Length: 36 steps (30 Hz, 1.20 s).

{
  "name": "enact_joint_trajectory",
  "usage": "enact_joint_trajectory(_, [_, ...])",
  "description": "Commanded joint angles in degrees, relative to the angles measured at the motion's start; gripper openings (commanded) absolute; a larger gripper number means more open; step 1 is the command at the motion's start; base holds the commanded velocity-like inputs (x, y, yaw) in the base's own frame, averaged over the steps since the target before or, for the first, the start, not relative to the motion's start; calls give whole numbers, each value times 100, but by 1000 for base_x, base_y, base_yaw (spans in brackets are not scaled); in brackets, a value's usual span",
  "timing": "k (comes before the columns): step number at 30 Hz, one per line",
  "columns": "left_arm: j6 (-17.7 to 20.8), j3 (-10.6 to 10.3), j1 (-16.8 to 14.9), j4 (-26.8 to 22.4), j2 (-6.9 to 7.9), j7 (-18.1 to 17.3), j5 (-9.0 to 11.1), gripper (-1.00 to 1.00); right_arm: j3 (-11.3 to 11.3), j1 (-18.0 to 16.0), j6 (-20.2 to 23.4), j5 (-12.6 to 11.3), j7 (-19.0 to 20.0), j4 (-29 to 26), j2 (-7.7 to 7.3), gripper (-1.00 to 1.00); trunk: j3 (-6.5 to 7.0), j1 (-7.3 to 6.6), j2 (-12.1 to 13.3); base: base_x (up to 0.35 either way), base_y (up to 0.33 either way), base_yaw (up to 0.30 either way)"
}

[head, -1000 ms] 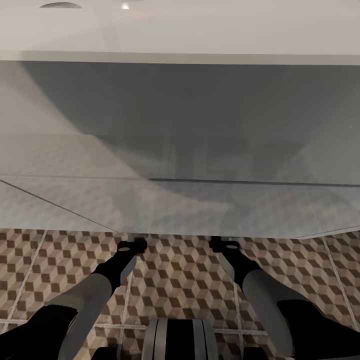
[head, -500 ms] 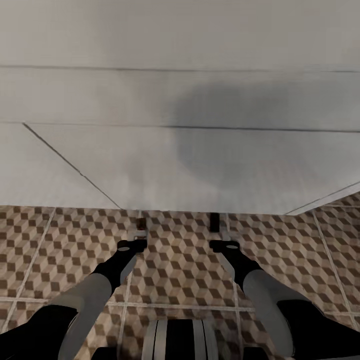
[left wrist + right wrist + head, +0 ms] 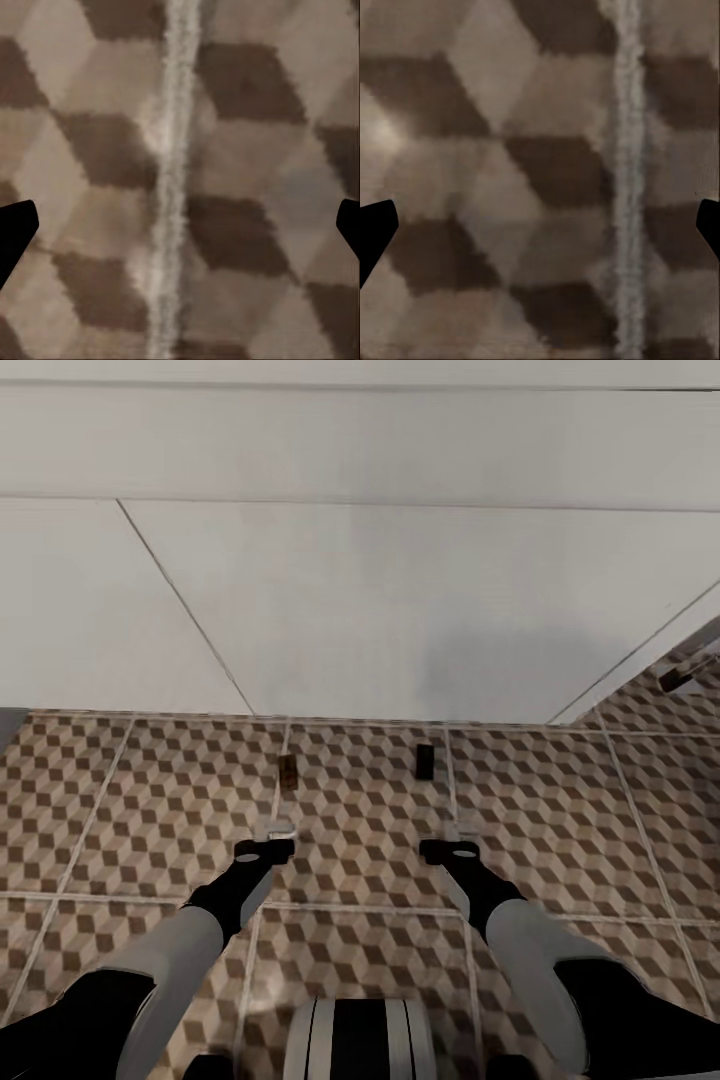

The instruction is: Take the four mousetraps from the cabinet in the bathroom and place them on the bathroom floor. Make sure all four end up on the same floor surface, and ensure that at least two of them are either under or directly next to the same bathroom sink.

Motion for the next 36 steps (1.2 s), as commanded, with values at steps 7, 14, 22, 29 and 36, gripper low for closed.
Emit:
enact_joint_trajectory(7, [33,-45,0,-12,3,40,48,100,2,2,35,-4,-22,-14,2,100,-3,-5,-1,-345,0,0])
enact_joint_trajectory(14, [33,-46,0,-12,3,39,48,100,23,2,32,4,-24,-14,7,100,-3,-5,-1,-346,0,0])
enact_joint_trajectory(22, [33,-44,0,-12,3,37,57,100,40,1,28,26,-25,-14,8,100,-3,-5,-1,-346,0,0])
enact_joint_trajectory(29, [28,-43,0,-12,3,36,68,100,50,1,29,49,-51,-23,16,100,-3,-5,-1,-346,0,0])
enact_joint_trajectory(36, [23,-37,0,-12,6,38,81,100,52,1,38,67,-77,-45,18,100,-3,-5,-1,-346,0,0])
